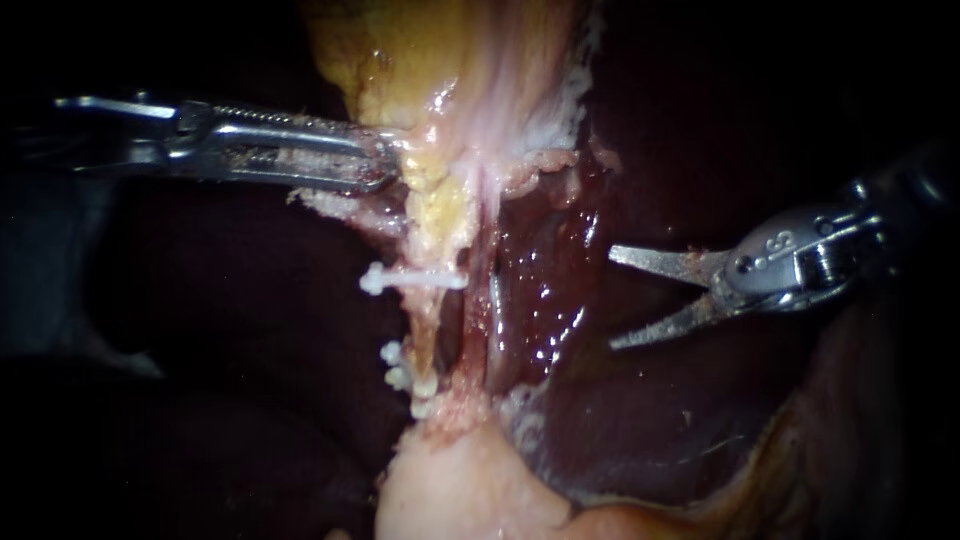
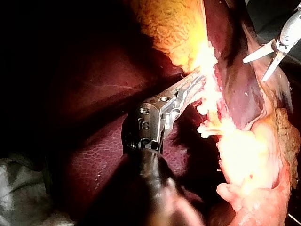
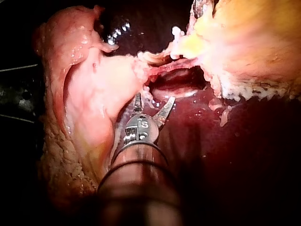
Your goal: Go to the cutting position left tube
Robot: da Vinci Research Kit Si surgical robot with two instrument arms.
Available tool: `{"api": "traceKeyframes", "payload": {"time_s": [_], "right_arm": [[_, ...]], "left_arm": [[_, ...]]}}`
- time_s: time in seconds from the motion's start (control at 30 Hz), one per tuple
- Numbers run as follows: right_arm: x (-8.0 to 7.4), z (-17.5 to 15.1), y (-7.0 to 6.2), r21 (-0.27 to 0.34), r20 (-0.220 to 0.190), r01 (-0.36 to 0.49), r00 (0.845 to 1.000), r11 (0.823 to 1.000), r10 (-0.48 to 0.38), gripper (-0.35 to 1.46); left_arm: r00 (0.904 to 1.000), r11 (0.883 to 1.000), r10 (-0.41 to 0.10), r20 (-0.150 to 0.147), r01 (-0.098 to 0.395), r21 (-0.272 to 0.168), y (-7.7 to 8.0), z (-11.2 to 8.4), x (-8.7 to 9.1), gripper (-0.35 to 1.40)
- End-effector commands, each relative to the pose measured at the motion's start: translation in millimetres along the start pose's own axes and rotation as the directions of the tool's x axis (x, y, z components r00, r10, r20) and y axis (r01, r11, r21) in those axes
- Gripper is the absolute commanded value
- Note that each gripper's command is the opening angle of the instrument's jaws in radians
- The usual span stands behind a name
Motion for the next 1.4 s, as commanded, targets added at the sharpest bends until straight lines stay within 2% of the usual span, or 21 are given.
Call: {"api": "traceKeyframes", "payload": {"time_s": [0.03, 0.17, 0.3, 0.37, 0.47, 0.53, 0.6, 0.7, 0.83, 0.97, 1.23, 1.4], "right_arm": [[0.0, 0.0, 0.0, 0.000, 0.000, 0.000, 1.000, 1.000, 0.000, 1.43], [0.0, 0.0, 0.0, 0.000, 0.000, 0.000, 1.000, 1.000, 0.000, 1.43], [0.0, 0.0, 0.0, 0.000, 0.000, 0.000, 1.000, 1.000, 0.000, 1.43], [0.1, 0.0, 0.0, 0.000, 0.000, -0.001, 1.000, 1.000, 0.001, 1.43], [0.3, 0.1, -0.1, 0.021, -0.011, -0.002, 1.000, 1.000, 0.003, 1.43], [0.9, 0.2, -0.5, 0.076, -0.049, -0.004, 0.999, 0.997, 0.008, 1.43], [1.6, 0.5, -0.9, 0.098, -0.076, -0.004, 0.997, 0.995, 0.011, 1.43], [3.4, 1.4, -2.0, 0.136, -0.117, -0.023, 0.992, 0.990, 0.039, 1.43], [5.5, 2.9, -3.4, 0.177, -0.153, -0.053, 0.985, 0.983, 0.080, 1.43], [6.7, 5.0, -4.2, 0.206, -0.163, -0.068, 0.981, 0.976, 0.102, 1.43], [6.7, 10.4, -5.3, 0.250, -0.163, -0.083, 0.978, 0.965, 0.127, 1.43], [5.4, 12.6, -4.6, 0.258, -0.159, -0.095, 0.977, 0.962, 0.139, 1.43]], "left_arm": [[1.0000, 1.000, -0.002, 0.001, 0.002, -0.003, 0.1, -0.4, 0.3, -0.35], [0.9999, 1.000, -0.011, 0.005, 0.011, -0.012, 0.7, -2.4, 2.0, -0.35], [0.9994, 1.000, -0.025, -0.024, 0.025, -0.006, 1.1, -5.6, 4.2, -0.35], [0.9989, 1.000, -0.031, -0.034, 0.031, 0.004, 1.1, -7.1, 4.9, -0.35], [0.9988, 0.999, -0.033, -0.036, 0.033, 0.009, 0.8, -8.3, 5.0, -0.35], [0.9988, 0.999, -0.032, -0.037, 0.032, 0.010, 0.7, -8.2, 4.8, -0.35], [0.9988, 0.999, -0.031, -0.038, 0.031, 0.013, 0.7, -7.9, 4.7, -0.35], [0.9988, 0.999, -0.030, -0.040, 0.031, 0.016, 0.8, -7.5, 4.5, -0.35], [0.9987, 0.999, -0.030, -0.040, 0.030, 0.017, 0.9, -7.4, 4.4, -0.35], [0.9987, 0.999, -0.030, -0.041, 0.031, 0.018, 1.0, -7.4, 4.3, -0.35], [0.9987, 0.999, -0.030, -0.041, 0.031, 0.018, 1.2, -7.1, 4.3, -0.35], [0.9987, 0.999, -0.030, -0.041, 0.031, 0.018, 1.3, -7.0, 4.2, -0.35]]}}
